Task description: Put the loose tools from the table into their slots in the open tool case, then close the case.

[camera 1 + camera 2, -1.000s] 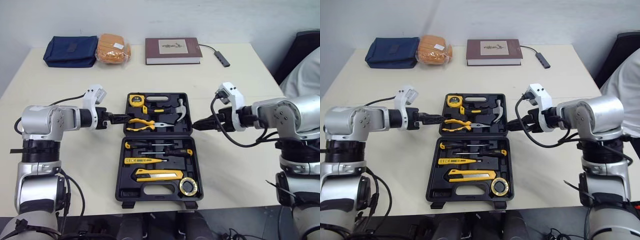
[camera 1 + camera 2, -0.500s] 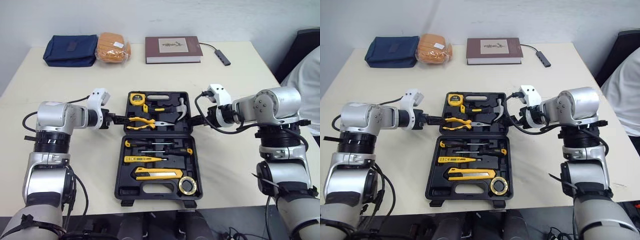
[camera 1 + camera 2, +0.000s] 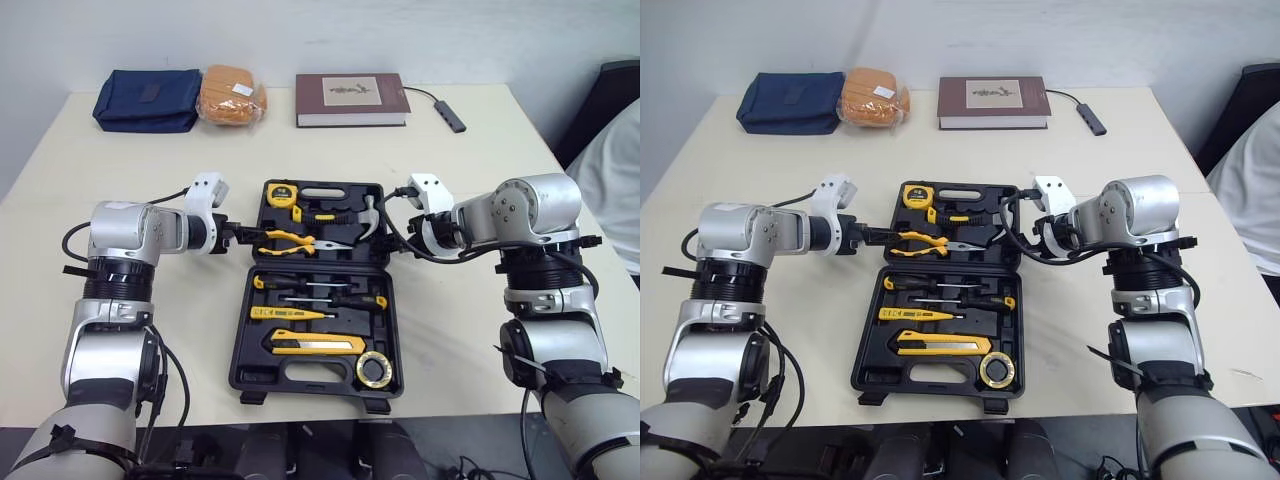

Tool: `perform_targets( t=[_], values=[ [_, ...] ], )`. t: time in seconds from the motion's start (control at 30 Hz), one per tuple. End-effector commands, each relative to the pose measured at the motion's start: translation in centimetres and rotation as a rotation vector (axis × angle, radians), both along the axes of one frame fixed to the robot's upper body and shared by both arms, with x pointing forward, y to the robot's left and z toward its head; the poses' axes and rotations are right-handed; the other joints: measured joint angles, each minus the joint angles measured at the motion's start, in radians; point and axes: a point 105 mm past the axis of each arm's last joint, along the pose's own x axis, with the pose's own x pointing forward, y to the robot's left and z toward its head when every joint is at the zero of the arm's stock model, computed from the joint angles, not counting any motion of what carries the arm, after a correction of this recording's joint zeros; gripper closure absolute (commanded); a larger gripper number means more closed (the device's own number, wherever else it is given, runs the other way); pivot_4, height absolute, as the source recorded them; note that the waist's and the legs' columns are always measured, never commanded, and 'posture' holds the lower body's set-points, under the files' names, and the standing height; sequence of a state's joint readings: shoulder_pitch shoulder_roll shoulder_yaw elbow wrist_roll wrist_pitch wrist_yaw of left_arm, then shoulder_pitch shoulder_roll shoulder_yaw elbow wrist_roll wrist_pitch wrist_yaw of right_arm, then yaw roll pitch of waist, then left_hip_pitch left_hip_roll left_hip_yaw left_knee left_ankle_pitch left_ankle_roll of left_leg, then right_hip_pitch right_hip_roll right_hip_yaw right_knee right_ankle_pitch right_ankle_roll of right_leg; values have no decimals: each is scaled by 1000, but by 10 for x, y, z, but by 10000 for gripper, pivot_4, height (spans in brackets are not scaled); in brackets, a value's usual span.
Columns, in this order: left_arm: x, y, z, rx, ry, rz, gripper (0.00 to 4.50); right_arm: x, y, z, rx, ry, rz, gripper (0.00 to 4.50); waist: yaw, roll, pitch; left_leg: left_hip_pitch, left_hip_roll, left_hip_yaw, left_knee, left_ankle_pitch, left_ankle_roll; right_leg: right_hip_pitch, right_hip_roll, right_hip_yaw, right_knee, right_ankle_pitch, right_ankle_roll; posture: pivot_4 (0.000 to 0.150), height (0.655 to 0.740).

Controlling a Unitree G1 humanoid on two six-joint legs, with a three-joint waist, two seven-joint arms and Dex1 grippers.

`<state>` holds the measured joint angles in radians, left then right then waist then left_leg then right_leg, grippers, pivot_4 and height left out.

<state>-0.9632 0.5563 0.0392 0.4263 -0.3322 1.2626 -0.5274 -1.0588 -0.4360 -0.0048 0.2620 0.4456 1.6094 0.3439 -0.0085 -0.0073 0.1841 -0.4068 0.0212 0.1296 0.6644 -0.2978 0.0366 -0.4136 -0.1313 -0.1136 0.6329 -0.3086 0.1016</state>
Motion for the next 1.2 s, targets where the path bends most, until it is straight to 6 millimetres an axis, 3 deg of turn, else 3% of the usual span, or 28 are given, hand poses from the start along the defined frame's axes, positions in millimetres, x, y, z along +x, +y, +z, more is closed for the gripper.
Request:
perform_targets(
  t=[0.03, 0.37, 0.7, 0.93, 1.03, 1.2],
  values=[
    [2, 1, 15, -17, -41, -1, 315, 1, -1, 10, 6, -36, -1, 841, -5, 0, 0, 0, 0, 0, 0, 0, 0, 0, 0, 0, 0, 0, 0, 1500, 7400],
    [5, 4, -5, 82, -29, 3, 315, 0, -3, 4, -1, -29, -18, 841, -17, 0, 0, 0, 0, 0, 0, 0, 0, 0, 0, 0, 0, 0, 0, 1500, 7400],
    [4, 9, -6, 102, -25, 4, 315, 4, 0, 0, -22, -16, -51, 841, -19, 0, 0, 1, -1, 0, 1, 1, 0, 0, -1, 4, 4, 0, 0, 1500, 7400],
    [4, 14, -5, 87, -29, 25, 29619, 10, 3, 1, -16, -26, -71, 0, -22, 0, 0, 3, 0, 0, 1, 2, -1, 0, -1, 5, 5, 0, 0, 1500, 7400],
    [3, 14, -5, 81, -26, 26, 34731, 11, 5, 0, -14, -28, -69, 8889, -22, 0, 0, 3, 0, 0, 1, 3, -2, 0, -1, 6, 6, 0, 0, 1500, 7400],
    [1, 10, -5, 46, -15, 15, 37155, 13, 4, -1, -7, -33, -92, 33045, -22, -1, -1, 3, 0, 0, 1, 3, -2, 0, -1, 7, 6, 0, 0, 1500, 7400]
  ],
)
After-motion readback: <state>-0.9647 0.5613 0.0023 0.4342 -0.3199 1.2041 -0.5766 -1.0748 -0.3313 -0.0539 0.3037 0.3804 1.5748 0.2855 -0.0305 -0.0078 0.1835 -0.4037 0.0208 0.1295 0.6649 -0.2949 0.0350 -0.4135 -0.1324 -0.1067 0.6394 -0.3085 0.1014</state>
